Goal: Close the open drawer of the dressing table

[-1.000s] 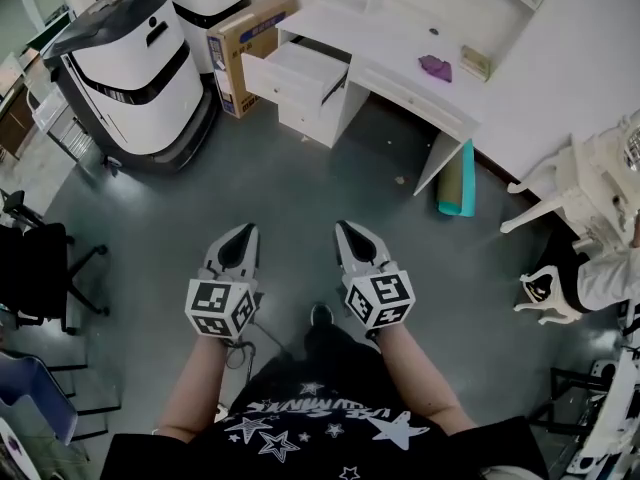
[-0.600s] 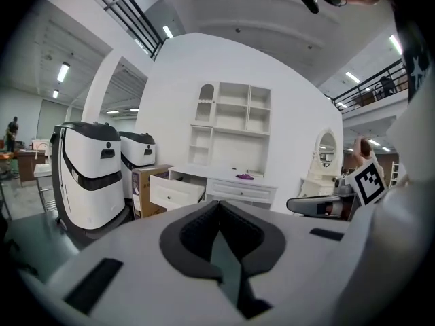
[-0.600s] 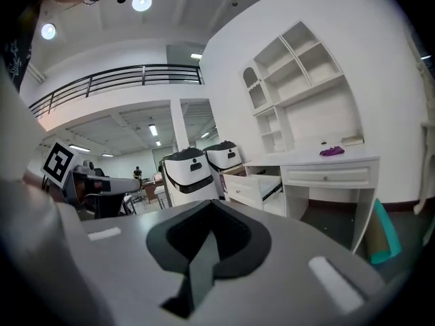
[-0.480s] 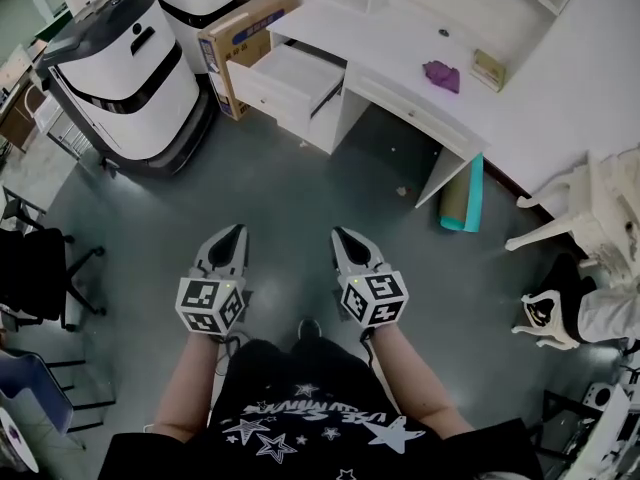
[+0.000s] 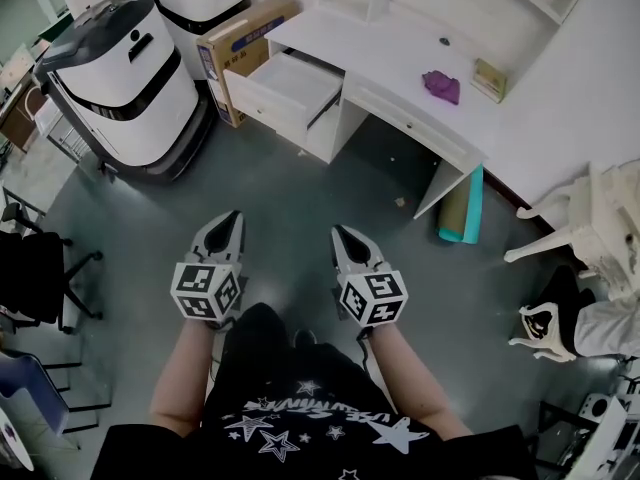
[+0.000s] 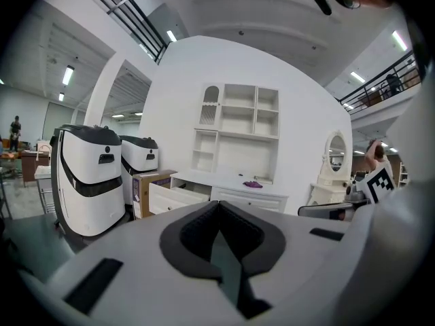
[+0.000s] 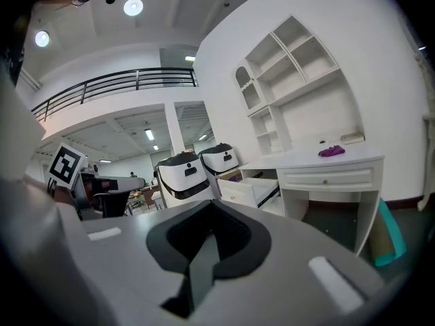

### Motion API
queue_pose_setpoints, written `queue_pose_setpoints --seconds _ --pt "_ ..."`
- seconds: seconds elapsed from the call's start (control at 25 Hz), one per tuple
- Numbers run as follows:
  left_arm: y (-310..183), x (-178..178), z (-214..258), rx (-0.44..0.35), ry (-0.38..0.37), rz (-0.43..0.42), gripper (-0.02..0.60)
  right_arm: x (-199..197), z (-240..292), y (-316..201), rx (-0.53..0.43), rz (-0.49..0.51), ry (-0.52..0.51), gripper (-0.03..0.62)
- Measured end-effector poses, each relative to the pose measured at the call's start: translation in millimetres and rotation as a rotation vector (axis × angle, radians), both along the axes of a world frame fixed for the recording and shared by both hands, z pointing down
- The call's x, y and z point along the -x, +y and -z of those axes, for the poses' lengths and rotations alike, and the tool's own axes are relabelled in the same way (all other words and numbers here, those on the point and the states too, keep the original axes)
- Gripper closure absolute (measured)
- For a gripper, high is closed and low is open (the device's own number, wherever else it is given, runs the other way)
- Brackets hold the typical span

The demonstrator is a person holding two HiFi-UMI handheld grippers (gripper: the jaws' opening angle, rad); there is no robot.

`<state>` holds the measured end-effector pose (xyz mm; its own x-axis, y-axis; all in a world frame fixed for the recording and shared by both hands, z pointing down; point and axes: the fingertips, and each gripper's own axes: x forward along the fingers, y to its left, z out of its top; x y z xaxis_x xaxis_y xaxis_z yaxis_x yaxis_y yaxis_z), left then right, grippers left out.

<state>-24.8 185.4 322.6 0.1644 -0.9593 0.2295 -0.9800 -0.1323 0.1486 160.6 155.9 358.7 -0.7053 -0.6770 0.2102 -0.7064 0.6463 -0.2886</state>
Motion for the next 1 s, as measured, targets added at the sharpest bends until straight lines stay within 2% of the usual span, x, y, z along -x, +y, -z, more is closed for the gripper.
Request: queue_pose_setpoints --seconds 0.16,0.36,0.6,1.0 --pt "-21 11 -7 0.0 0.004 -0.005 0.571 10 -11 -15 0.022 -0.002 0.015 0.591" --pt "-57 31 -24 0.0 0.053 -0.034 0.572 35 -20 -48 0.018 -0.017 0.045 0.591" --pt "-122 75 -38 0.028 0.054 -0.069 0.571 78 -24 -109 0.009 -0.062 0.071 0.591" --pt "-212 138 -64 0.096 0.057 -0.156 0.571 141 -37 -193 0.062 -0.162 0.095 0.591"
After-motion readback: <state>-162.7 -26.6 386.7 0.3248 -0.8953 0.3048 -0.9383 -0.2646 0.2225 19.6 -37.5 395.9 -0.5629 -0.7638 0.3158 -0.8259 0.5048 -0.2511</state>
